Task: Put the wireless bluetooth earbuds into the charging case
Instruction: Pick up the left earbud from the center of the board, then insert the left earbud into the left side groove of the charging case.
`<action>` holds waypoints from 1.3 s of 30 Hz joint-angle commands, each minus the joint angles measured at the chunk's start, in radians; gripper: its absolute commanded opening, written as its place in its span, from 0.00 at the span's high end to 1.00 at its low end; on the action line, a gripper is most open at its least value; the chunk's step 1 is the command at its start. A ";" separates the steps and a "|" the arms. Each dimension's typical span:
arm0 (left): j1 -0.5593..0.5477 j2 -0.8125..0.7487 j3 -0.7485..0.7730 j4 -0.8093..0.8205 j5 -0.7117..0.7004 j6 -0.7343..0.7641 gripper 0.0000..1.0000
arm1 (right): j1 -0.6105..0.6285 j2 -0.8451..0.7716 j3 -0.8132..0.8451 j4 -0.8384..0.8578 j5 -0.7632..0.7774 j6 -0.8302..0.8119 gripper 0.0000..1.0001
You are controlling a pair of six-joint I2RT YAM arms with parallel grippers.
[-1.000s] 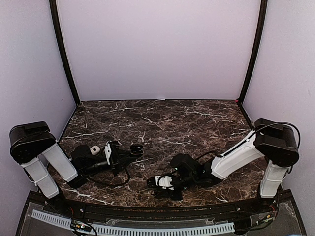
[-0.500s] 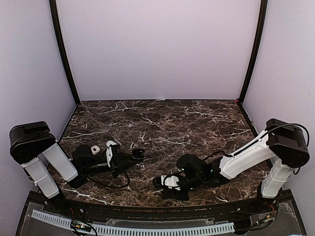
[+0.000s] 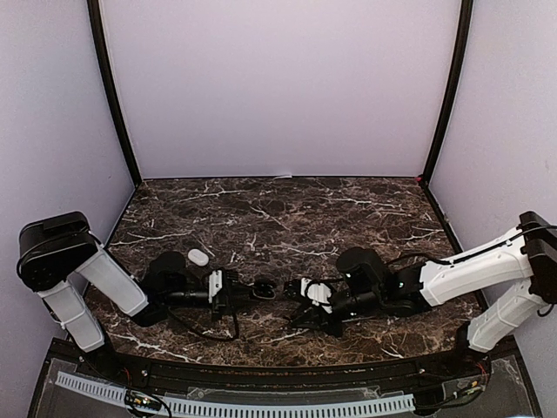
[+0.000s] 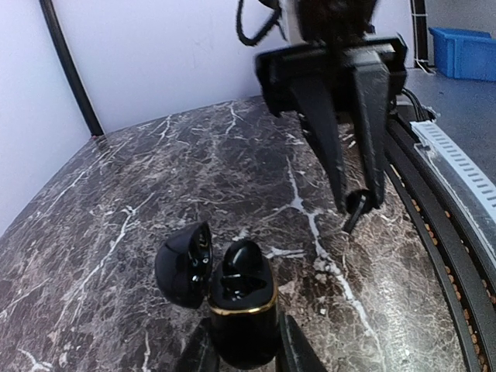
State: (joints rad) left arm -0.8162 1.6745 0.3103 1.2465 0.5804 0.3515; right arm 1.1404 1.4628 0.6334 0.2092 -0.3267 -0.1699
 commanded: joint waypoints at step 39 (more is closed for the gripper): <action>-0.090 0.005 0.053 -0.219 -0.004 0.185 1.00 | -0.031 0.177 0.213 -0.026 -0.044 0.073 0.91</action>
State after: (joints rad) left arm -0.8978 1.6928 0.3595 1.0374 0.5476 0.5114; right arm 1.1164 1.6264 0.8234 0.1699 -0.3851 -0.1131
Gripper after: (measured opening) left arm 0.245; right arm 0.131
